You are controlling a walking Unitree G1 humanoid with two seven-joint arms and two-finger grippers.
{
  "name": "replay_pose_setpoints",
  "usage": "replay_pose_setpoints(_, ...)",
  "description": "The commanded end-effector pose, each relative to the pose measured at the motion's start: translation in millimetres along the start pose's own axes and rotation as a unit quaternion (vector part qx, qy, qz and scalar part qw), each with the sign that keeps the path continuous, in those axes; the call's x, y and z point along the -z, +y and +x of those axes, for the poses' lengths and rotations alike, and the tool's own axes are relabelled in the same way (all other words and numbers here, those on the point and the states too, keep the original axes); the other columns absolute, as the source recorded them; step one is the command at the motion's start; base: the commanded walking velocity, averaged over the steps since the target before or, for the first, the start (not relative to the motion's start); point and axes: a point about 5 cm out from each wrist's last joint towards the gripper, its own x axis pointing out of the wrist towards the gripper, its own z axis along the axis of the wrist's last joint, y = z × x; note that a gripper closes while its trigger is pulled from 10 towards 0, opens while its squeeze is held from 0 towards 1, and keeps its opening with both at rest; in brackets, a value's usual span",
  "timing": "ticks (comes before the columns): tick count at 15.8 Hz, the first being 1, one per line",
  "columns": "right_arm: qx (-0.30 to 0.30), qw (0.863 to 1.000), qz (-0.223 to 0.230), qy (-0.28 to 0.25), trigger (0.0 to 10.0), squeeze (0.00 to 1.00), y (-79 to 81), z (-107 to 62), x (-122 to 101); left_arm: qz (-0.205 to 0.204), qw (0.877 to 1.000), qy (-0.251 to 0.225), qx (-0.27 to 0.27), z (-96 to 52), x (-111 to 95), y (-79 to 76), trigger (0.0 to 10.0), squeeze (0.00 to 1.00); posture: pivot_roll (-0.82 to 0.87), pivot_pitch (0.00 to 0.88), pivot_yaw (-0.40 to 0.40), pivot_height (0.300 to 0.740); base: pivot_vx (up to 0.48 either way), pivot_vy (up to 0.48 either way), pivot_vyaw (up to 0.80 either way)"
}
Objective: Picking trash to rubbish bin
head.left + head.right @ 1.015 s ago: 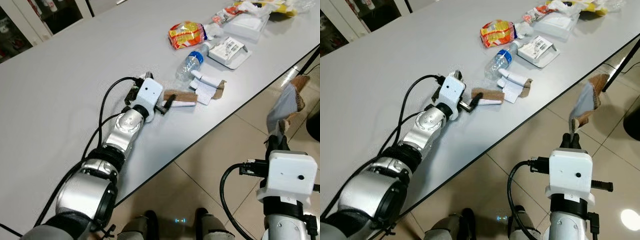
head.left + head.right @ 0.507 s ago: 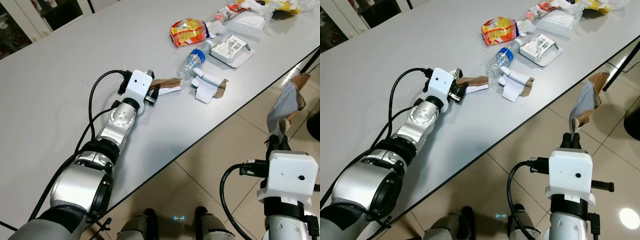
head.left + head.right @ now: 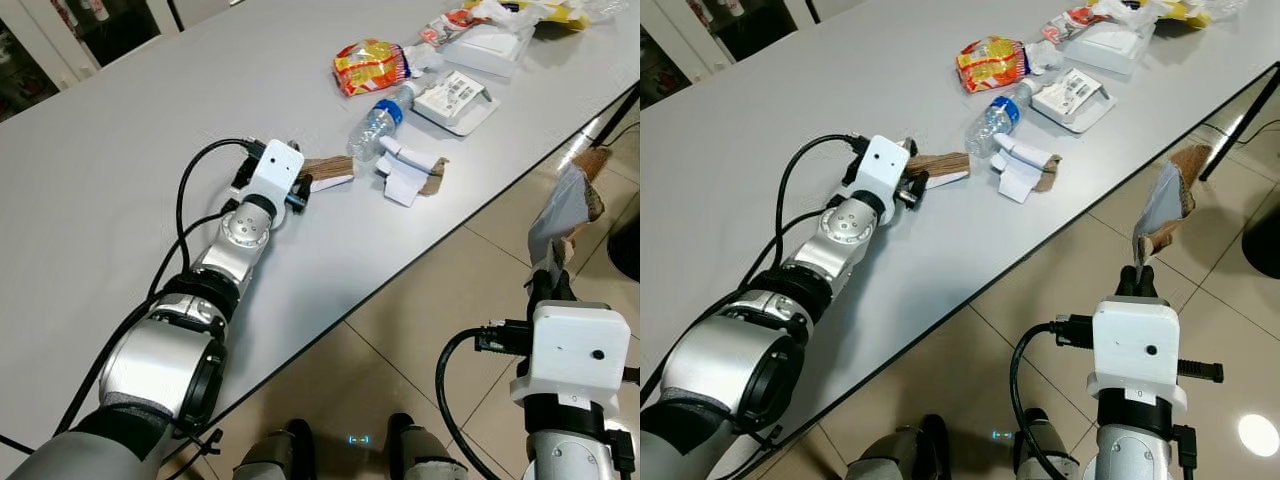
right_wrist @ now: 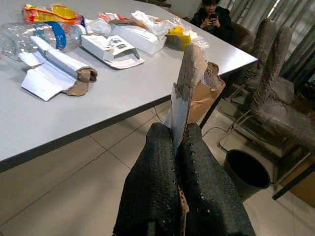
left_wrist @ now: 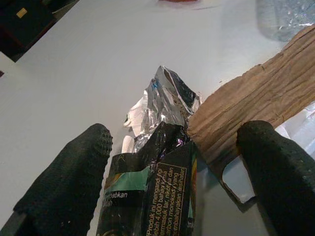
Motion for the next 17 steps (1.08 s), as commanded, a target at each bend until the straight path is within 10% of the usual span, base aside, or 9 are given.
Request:
replay_pose_setpoints(1, 0.005, 1.0, 0.023, 0.002, 10.0, 0.0, 0.5, -3.1, -6, 0.008, 0.995, 0.102, 0.005, -11.5, 43, 0.7, 10.0, 0.0, -0.15, 0.279, 0.129, 0.74, 0.0, 0.0, 0.0)
replay_pose_setpoints(3, 0.003, 1.0, 0.023, 0.002, 10.0, 0.0, 0.5, -3.7, -6, 0.009, 0.991, 0.126, 0.035, -14.6, 52, -3.8, 10.0, 0.0, -0.15, 0.279, 0.129, 0.74, 0.0, 0.0, 0.0)
replay_pose_setpoints(4, 0.003, 1.0, 0.024, 0.003, 10.0, 0.0, 0.4, -4.0, -6, 0.02, 0.988, 0.142, 0.065, -17.3, 58, -9.0, 0.0, 0.0, -0.15, 0.279, 0.129, 0.74, 0.0, 0.0, 0.0)
replay_pose_setpoints(17, -0.006, 1.0, 0.024, 0.005, 10.0, 0.0, 3.3, -2.0, -4, 0.008, 0.966, 0.208, 0.152, -29.7, 81, -27.1, 0.0, 0.0, -0.16, 0.272, 0.13, 0.74, 0.0, 0.0, 0.0)
